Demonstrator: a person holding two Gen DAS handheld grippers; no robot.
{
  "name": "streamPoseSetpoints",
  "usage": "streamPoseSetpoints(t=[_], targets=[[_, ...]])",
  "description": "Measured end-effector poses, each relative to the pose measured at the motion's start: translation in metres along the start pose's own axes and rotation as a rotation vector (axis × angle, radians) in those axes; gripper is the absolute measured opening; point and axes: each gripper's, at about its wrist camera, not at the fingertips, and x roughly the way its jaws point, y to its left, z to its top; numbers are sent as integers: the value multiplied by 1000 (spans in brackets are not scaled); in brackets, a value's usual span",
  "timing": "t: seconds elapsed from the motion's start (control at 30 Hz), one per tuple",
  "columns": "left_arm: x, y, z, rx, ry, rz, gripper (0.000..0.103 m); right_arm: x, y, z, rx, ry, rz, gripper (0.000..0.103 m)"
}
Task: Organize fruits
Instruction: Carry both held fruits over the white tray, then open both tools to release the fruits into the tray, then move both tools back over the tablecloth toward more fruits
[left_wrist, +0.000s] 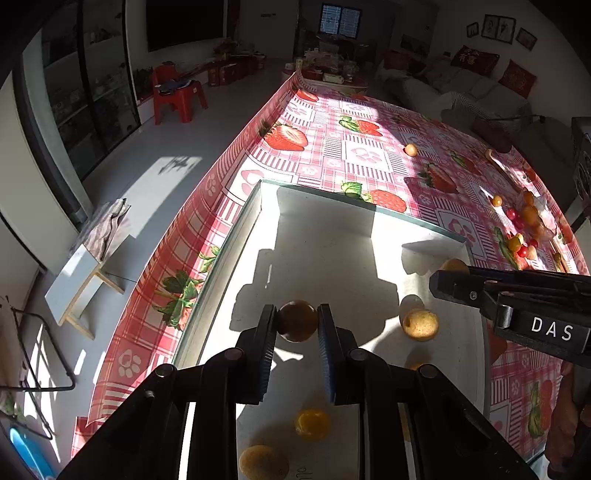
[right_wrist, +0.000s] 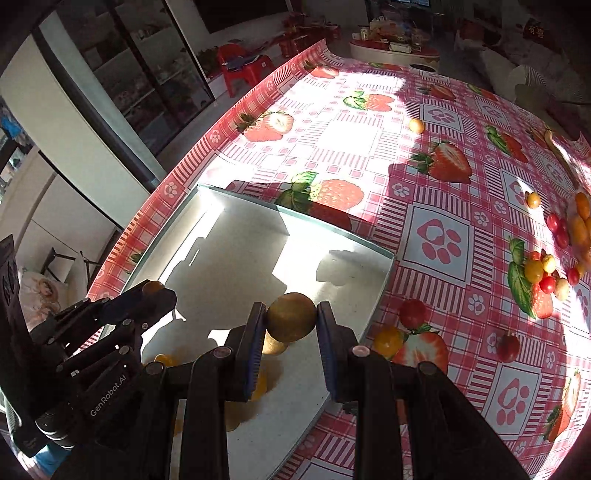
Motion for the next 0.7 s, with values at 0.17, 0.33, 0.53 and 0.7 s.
streamPoseSetpoints(t=[0.17, 0.33, 0.53, 0.7], targets=[[7, -4, -3, 19, 18, 11, 23, 28, -5, 9, 27, 45, -15, 30], [8, -5, -6, 34, 21, 18, 23, 41, -3, 11, 14, 64, -38, 30], [13, -4, -6, 30, 47, 35, 24, 42, 2, 13, -16, 73, -45, 38], [6, -4, -7, 31, 6, 47, 73, 29, 0, 14, 18, 40, 1, 67]])
